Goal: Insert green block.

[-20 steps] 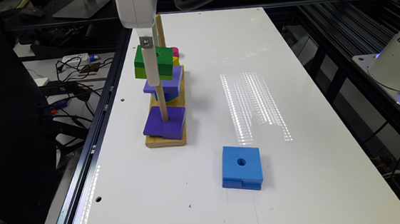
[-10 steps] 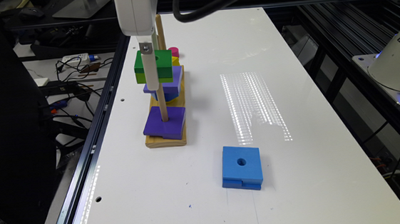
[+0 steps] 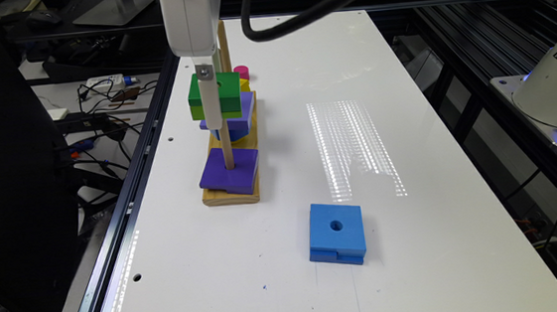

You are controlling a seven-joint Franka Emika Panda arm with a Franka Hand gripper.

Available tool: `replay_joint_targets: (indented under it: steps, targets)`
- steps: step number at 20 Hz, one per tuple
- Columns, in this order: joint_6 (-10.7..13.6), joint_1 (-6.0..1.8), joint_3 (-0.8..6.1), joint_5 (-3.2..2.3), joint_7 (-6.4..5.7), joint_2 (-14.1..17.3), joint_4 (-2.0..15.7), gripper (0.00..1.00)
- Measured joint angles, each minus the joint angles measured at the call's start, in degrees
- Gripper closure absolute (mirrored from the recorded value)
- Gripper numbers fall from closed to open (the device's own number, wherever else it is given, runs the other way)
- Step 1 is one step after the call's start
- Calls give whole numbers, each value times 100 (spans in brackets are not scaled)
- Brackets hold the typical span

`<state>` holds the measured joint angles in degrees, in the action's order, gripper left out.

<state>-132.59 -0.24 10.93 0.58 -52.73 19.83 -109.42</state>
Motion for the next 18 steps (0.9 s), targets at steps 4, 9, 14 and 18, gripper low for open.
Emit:
replay_joint_targets:
  steps: [4,9,14,18]
  targets:
    - [-41,0,-1,-8,0,52,-3,100]
    - [-180,0,-4,-35,-1,218,-5,100]
    - [-186,0,-4,-36,-1,228,-5,100]
    - [-186,0,-4,-37,-1,228,-5,100]
